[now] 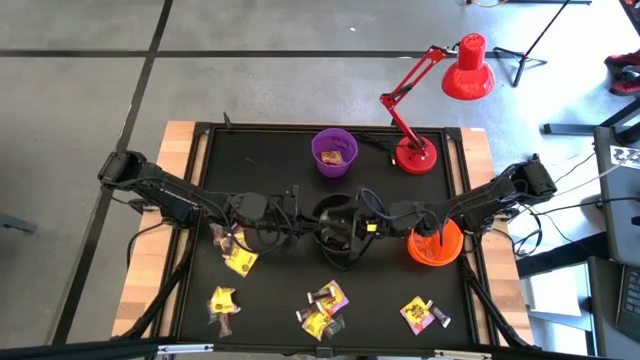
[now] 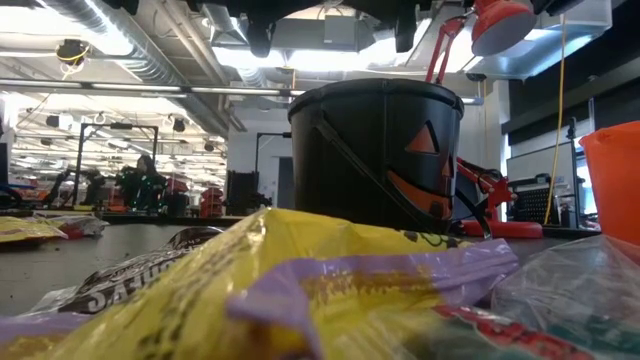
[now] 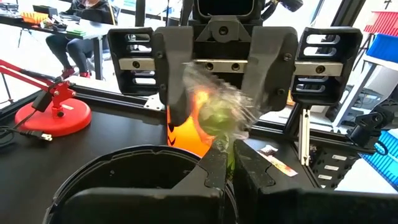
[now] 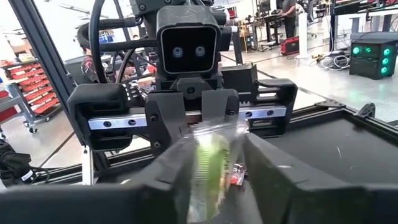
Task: Sort candy
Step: Put the green gummy into the orange bucket
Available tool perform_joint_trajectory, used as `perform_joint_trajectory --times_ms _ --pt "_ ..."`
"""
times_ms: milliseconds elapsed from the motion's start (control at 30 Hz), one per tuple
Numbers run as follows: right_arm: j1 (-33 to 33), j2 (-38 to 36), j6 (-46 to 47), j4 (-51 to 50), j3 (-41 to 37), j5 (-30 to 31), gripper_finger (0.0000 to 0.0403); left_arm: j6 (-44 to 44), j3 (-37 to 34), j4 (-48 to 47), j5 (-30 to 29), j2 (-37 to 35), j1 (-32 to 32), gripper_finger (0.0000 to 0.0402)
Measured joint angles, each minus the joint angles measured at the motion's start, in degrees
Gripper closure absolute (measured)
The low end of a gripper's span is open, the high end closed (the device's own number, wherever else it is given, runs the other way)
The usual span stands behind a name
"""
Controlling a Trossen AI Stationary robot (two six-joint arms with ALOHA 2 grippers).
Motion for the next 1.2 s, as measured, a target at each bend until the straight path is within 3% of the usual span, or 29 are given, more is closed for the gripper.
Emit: perform_joint_trajectory --times_ms 200,333,667,800,933,1200 --pt "0.01 0.0 -0.24 -0.26 0.0 -1.01 0.0356 -0.13 0.0 -0.09 -0.26 0.0 0.0 0.0401" --pt "-0.01 0.0 -1.36 -0.29 0.0 -2.88 0.0389 -0.12 0.0 -0.18 0.0 0.0 -0.07 0.0398" --pt "-0.03 -1.78 -1.38 -5.5 0.0 -4.72 0.0376 0.2 0.0 -2.16 0.02 -0.38 -0.07 0.0285" --pt "0.01 -6.09 0.08 -14.06 0.0 -6.61 0.0379 0.37 0.0 -5.41 -1.27 -2.48 -0.04 0.026" --pt "0.01 -12.36 2.55 -24.9 0.0 -7.95 0.0387 0.26 -0.02 -10.89 -6.49 -5.35 -0.04 0.0255" --pt "0.08 -26.08 12.09 -55.29 0.02 -8.08 0.0381 0.07 0.0 -15.16 -9.05 -8.28 -0.09 0.0257"
